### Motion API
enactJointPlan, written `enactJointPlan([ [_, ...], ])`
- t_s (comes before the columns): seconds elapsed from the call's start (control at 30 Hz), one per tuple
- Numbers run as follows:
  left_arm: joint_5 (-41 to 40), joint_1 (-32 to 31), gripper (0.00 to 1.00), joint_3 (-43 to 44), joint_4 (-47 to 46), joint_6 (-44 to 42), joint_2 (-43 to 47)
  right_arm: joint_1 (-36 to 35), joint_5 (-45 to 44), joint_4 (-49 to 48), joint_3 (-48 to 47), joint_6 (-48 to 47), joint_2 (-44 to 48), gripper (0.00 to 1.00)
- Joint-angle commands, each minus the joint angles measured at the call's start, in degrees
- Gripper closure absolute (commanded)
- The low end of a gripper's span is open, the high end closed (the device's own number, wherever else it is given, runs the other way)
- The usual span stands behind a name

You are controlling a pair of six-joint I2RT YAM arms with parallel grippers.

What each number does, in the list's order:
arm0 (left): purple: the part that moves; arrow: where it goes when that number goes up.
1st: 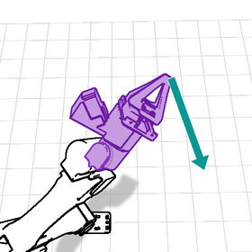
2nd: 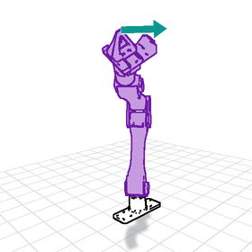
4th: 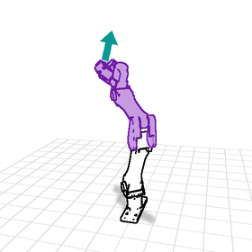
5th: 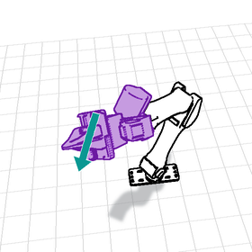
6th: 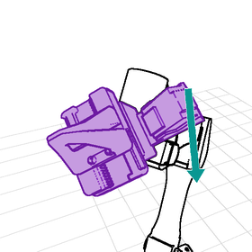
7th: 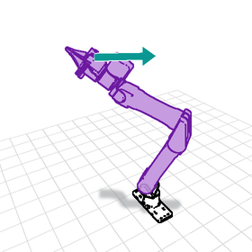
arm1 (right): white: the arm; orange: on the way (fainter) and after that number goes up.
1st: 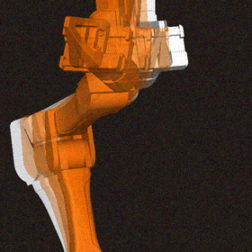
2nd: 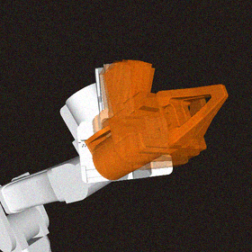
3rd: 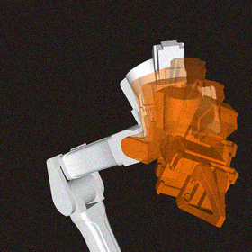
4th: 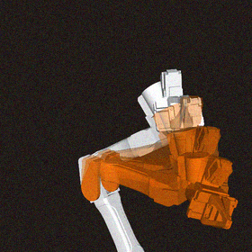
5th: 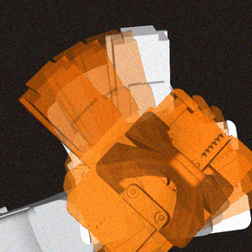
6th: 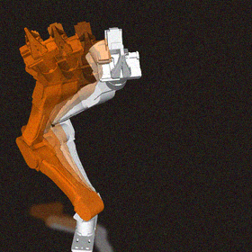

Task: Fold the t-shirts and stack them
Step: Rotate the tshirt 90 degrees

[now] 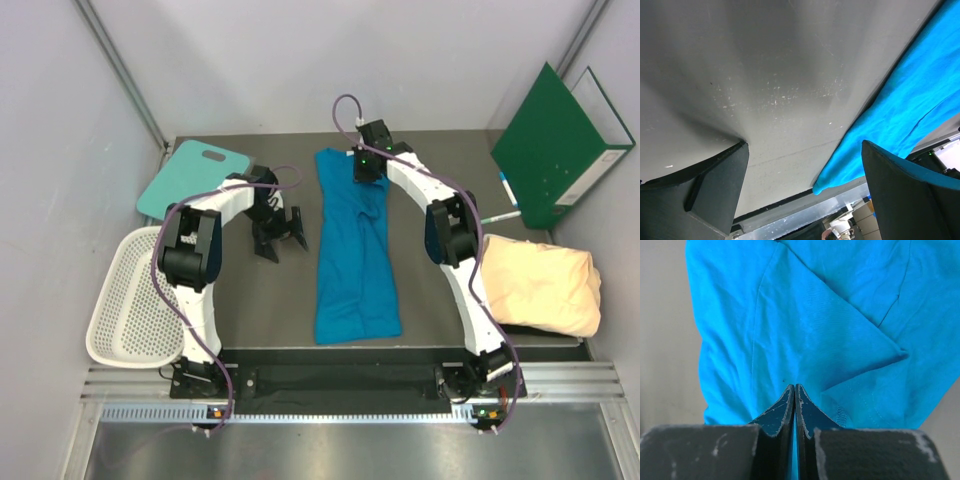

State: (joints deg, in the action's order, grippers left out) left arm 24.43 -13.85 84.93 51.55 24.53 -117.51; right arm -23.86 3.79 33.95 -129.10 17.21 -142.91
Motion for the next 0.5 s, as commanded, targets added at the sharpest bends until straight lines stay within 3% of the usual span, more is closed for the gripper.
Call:
enactJointPlan([
  [0.0, -1.0, -0.3, 0.01, 1.4, -0.7, -1.6, -1.2, -0.3, 0.1, -1.0, -1.4, 0.6, 1.0, 1.00],
  [0.23, -1.1, -0.3, 0.01, 1.7, -0.7, -1.9, -1.2, -0.1, -3.5, 1.8, -1.2, 0.4, -0.1, 1.00],
  [0.47, -1.3, -0.3, 0.01, 2.4, 0.1, -2.6, -1.5, 0.9, -13.3, 3.9, 0.9, 0.1, 0.5, 1.00],
])
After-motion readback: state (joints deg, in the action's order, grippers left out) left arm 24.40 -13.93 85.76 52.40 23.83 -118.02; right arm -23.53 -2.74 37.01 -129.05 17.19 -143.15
